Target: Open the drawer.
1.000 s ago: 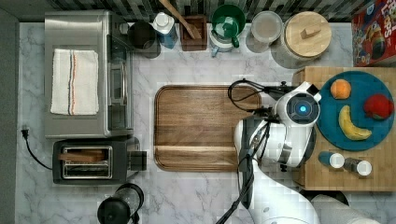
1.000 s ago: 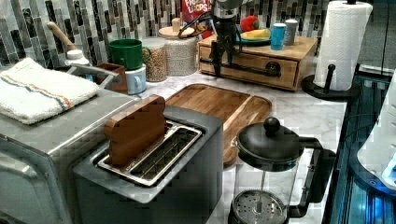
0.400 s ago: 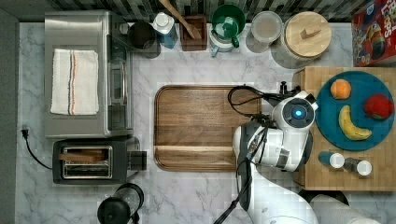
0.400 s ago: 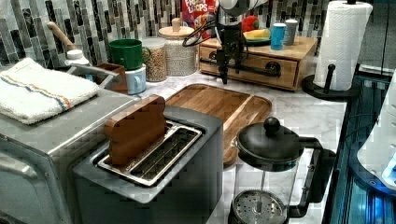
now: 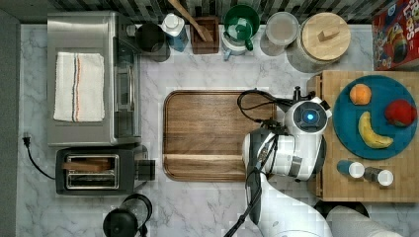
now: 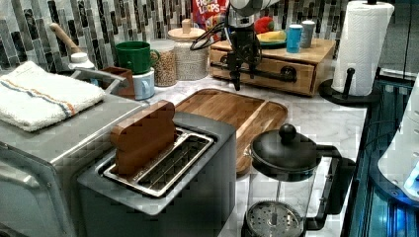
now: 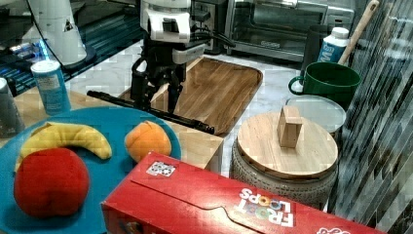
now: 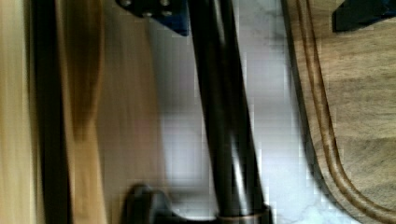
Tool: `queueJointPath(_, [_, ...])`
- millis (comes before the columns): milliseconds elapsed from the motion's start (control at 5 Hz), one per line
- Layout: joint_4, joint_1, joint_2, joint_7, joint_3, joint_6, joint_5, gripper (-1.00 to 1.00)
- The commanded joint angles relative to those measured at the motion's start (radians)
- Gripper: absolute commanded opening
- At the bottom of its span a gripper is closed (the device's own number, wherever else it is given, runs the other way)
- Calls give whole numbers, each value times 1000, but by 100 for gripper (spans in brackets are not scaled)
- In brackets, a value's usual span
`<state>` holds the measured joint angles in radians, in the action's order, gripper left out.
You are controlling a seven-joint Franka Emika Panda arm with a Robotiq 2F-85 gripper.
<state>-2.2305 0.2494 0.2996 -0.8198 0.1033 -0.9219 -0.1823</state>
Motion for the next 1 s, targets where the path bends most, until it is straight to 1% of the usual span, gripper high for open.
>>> queueJointPath(200, [-26, -133, -54, 187, -99, -40, -19, 100])
queueJointPath(400, [-42, -175, -40, 232, -109, -69, -26, 100])
queueJointPath(600, [-53, -205, -35, 330, -129, -83, -60, 100])
queueJointPath(800, [-54, -241, -48, 406, -138, -54, -58, 100])
queueJointPath(1000, [-39, -260, -51, 450, -150, -17, -47, 100])
